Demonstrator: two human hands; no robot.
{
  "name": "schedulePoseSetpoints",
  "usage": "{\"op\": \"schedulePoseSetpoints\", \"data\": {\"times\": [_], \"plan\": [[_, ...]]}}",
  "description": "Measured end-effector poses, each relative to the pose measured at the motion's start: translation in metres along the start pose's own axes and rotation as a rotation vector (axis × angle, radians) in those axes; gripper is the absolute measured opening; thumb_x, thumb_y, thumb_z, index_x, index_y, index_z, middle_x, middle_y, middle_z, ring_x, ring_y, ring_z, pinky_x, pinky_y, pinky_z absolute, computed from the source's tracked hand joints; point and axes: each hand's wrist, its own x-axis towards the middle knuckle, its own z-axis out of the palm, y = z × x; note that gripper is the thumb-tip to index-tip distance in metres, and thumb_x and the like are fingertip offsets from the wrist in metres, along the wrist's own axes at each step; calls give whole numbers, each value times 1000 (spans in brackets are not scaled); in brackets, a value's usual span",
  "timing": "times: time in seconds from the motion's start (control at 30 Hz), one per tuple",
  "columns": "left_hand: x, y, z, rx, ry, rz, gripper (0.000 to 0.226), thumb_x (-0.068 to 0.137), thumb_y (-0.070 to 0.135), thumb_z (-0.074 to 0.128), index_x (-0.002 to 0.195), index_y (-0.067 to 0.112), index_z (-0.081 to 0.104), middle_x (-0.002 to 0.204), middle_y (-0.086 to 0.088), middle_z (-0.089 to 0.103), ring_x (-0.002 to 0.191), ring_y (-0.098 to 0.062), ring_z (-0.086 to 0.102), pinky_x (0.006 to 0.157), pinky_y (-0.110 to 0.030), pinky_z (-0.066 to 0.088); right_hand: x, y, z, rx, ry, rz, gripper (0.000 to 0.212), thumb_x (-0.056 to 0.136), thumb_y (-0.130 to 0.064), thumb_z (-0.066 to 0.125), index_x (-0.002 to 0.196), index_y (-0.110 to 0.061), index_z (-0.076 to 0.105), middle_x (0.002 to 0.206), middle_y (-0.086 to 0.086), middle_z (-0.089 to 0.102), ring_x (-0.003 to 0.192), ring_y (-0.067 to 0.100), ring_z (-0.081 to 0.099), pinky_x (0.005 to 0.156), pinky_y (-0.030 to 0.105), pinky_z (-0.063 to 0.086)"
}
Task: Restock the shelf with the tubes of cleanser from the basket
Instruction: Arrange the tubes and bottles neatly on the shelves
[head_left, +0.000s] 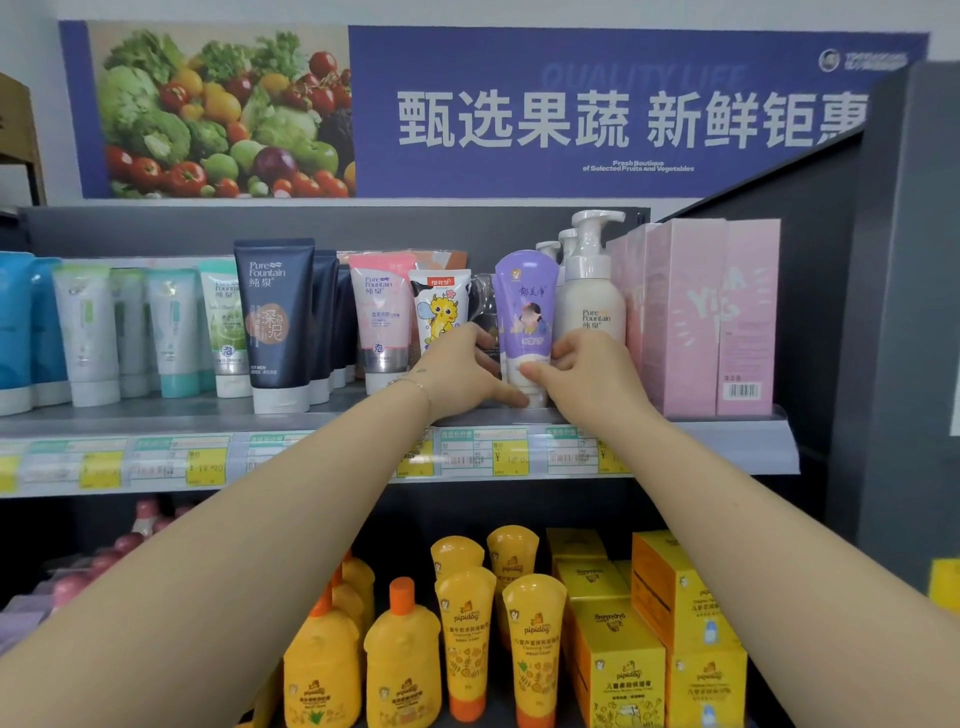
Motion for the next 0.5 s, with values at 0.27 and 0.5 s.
{"op": "schedulePoseSetpoints", "data": {"times": [0.27,0.5], "plan": [[4,-1,-1,3,-60,-39,81,63,23,89,131,13,46,114,-2,65,104,-19,63,94,-41,52,0,1,0,-15,1,-18,16,89,-34,67,84,-22,58,85,6,70,82,21,66,77,36,54],[7,-2,-2,-49,-144,-26,63,73,9,81,128,11,49,116,-7,63,109,-24,61,96,-43,51,-2,-2,0,-69,8,-20,17,88,-35,65,77,-25,56,76,0,67,78,17,64,72,32,52]]}}
